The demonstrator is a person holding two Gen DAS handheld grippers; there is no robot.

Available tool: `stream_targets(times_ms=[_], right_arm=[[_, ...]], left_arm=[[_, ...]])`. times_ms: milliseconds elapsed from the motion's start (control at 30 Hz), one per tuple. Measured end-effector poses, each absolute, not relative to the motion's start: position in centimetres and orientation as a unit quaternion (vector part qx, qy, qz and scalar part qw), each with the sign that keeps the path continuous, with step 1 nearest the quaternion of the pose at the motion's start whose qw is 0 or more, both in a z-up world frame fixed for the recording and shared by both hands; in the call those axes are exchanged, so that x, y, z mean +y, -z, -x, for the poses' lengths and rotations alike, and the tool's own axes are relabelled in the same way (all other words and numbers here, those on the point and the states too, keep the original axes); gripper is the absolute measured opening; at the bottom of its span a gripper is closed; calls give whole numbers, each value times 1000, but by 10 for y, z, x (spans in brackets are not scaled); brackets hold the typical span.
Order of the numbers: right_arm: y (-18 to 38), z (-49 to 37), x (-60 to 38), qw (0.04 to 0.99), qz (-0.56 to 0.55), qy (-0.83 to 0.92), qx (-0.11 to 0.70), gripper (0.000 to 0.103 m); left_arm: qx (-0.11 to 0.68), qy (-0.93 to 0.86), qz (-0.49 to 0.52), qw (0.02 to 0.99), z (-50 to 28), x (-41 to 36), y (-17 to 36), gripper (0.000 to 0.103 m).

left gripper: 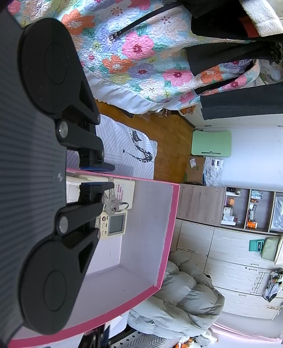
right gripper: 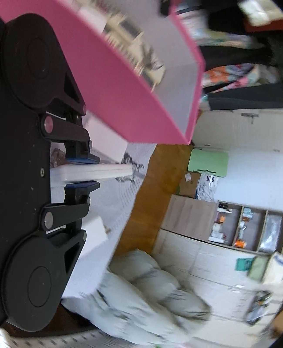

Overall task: Organize rigid objects
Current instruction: 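Carry the white power bank into the pink box and release it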

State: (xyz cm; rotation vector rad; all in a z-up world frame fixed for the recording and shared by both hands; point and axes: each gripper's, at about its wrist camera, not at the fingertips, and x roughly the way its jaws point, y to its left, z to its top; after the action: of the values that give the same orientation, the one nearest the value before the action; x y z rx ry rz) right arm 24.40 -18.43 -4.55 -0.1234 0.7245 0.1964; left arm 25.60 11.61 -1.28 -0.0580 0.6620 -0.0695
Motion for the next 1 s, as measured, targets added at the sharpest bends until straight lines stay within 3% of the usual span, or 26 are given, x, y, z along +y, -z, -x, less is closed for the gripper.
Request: stream_targets(times_ms=[233, 500, 767, 1000], right_arm=[[42, -220, -201, 899, -55, -128, 415, 20], [68, -221, -193, 890, -34, -119, 439, 25], [73, -220, -194, 912, -47, -116, 391, 20], [24, -190, -207, 931, -82, -125, 334, 20]], left_arm=[[324, 34, 29, 945, -256, 115, 13, 7], [325, 34, 28, 945, -256, 117, 12, 7], [326, 30, 23, 944, -256, 118, 10, 7], [326, 31, 25, 945, -256, 118, 10, 7]])
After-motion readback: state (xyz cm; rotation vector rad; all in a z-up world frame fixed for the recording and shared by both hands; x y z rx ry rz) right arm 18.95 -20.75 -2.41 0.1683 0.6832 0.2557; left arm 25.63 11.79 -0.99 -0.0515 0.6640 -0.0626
